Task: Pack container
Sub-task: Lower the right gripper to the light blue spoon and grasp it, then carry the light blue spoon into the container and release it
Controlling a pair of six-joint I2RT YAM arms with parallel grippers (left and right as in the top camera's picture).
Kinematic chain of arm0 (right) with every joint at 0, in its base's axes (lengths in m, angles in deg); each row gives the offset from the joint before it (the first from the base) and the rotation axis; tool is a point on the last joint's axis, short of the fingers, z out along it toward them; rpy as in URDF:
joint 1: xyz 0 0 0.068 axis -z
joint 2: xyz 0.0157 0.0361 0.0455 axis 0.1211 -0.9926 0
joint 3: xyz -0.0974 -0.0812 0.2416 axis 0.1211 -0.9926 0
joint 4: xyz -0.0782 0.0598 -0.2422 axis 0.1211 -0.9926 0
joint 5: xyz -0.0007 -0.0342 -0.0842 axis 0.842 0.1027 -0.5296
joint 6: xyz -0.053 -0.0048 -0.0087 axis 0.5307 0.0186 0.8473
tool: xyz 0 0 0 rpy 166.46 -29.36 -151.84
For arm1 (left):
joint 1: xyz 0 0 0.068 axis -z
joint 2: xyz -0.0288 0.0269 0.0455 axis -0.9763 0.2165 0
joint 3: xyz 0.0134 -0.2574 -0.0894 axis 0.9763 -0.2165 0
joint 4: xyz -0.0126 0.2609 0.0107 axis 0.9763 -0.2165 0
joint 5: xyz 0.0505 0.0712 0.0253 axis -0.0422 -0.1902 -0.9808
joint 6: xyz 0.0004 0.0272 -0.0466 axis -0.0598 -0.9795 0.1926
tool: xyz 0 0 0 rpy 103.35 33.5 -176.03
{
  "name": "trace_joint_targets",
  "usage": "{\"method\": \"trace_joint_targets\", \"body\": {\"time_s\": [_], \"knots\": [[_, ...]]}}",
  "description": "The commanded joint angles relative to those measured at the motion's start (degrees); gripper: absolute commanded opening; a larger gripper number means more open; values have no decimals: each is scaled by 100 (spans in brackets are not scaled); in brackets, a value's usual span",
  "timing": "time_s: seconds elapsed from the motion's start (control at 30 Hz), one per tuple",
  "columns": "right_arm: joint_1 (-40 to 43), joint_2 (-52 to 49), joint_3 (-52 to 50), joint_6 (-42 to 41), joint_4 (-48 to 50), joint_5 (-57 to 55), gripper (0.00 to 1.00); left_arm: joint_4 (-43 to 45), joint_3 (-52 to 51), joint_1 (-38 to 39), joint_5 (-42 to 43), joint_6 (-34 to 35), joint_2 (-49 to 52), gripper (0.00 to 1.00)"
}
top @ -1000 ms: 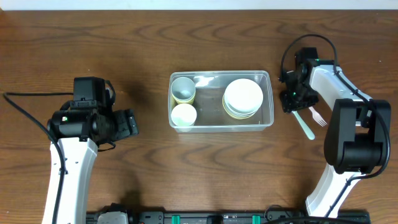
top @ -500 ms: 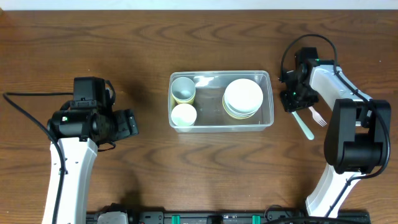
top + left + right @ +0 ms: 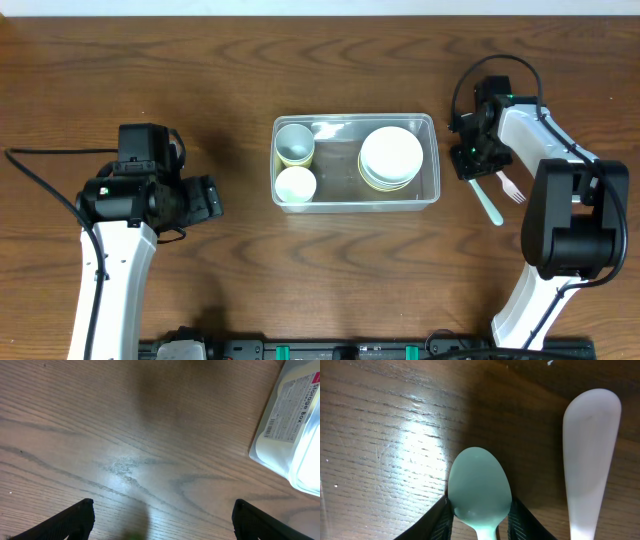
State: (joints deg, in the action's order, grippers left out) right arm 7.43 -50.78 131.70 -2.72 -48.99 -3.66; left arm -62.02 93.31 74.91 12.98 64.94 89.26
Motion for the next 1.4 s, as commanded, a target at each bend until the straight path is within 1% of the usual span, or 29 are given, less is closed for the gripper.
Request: {"method": "trace_joint_targets", "body": {"time_s": [0.0,0.07,0.1,0.27,0.33,0.47,0.6,0.73,0.87,1.03,1.2,1.37], "knots": [[-66,-76,-79,-186,63,212,10,-35,2,-28,-4,74,22,88],[-76,-39,11,-291,-22,214,3,-35,2,-28,-4,74,22,88],[-79,7,61,-304,-81,214,1,-35,2,-28,-4,74,22,88],[-114,645,240,-319,-216,214,1,-37,2,-28,-4,74,22,88],[-142,1056,271,-317,-214,214,1,-39,2,-28,-4,74,22,88],[-365,2039,313,-59,-205,216,1,-39,2,-28,-4,74,22,88],[-962,2977,313,385,-70,275,1,-37,2,-28,-4,74,22,88],[-1768,3423,313,1152,-42,612,1,-39,2,-28,-4,74,22,88],[-2677,3397,299,1613,-66,623,1,-52,2,-28,-4,76,22,88],[-3423,3042,291,1784,-17,623,1,-76,2,-28,-4,74,22,88],[-3681,2590,291,1731,-20,623,1,-76,2,-28,-4,74,22,88],[-3735,2295,291,1692,-63,623,1,-74,2,-28,-4,74,22,88]]}}
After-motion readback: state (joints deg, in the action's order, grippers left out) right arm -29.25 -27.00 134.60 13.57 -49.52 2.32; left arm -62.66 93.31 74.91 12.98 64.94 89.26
